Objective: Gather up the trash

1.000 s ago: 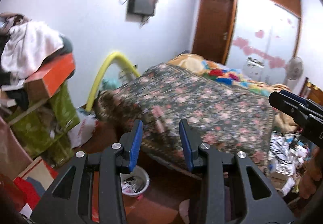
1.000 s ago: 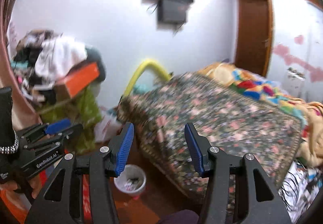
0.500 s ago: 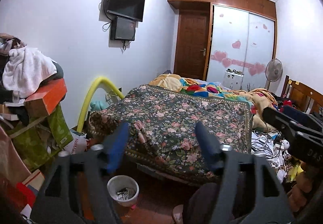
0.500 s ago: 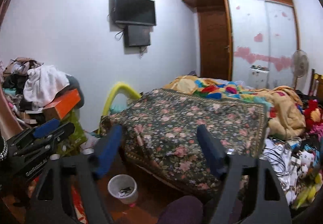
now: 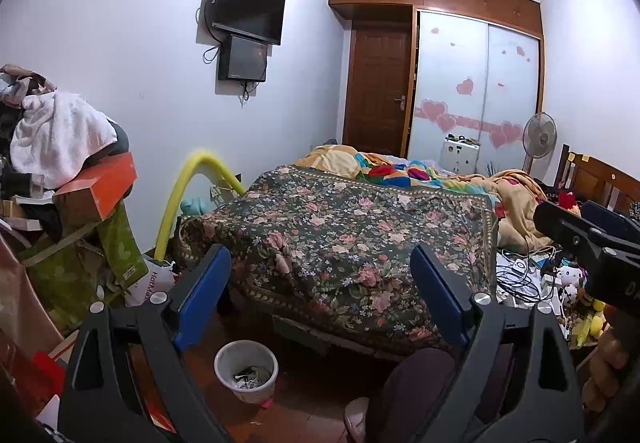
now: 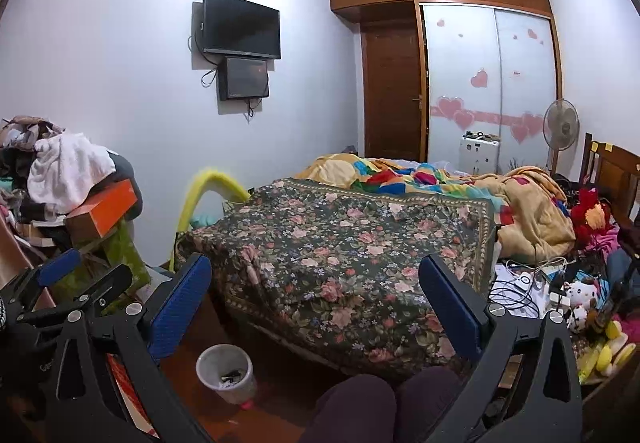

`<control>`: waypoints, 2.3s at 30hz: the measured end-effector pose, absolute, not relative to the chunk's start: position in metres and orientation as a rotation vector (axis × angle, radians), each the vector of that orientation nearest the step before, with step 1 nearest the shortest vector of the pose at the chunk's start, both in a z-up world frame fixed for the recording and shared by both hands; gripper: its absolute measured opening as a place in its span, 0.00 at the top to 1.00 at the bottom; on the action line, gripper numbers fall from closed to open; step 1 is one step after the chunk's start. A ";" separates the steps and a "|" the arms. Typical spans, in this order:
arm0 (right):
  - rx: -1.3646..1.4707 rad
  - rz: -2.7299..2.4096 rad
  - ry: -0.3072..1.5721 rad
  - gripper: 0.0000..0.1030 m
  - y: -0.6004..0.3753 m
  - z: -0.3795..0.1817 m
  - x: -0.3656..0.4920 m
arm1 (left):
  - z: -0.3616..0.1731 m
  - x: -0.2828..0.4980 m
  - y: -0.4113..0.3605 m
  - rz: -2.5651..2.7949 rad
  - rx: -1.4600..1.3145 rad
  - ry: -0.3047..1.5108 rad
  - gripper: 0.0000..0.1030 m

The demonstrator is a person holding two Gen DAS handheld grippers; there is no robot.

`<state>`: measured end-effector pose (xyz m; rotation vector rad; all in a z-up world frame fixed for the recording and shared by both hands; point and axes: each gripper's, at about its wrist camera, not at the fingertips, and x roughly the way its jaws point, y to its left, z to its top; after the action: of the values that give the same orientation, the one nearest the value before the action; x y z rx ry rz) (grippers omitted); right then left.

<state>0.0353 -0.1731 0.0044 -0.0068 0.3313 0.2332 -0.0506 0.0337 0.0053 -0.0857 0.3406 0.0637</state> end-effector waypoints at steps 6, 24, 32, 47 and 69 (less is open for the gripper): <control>-0.036 0.226 0.315 0.00 -0.168 0.006 0.030 | 0.006 -0.051 0.032 0.057 -0.079 0.336 0.11; -0.016 0.233 0.339 0.00 -0.171 0.006 0.032 | 0.002 -0.048 0.026 0.063 -0.054 0.345 0.09; -0.008 0.232 0.340 0.00 -0.174 0.007 0.032 | 0.001 -0.048 0.025 0.066 -0.056 0.345 0.06; -0.007 0.234 0.347 0.00 -0.170 0.008 0.031 | 0.002 -0.049 0.023 0.071 -0.033 0.335 0.02; -0.005 0.233 0.349 0.00 -0.170 0.007 0.030 | 0.000 -0.051 0.030 0.057 -0.058 0.339 0.02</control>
<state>0.0296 -0.1697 0.0072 -0.0055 0.3491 0.2330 -0.0512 0.0300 -0.0005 -0.0576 0.3391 0.0569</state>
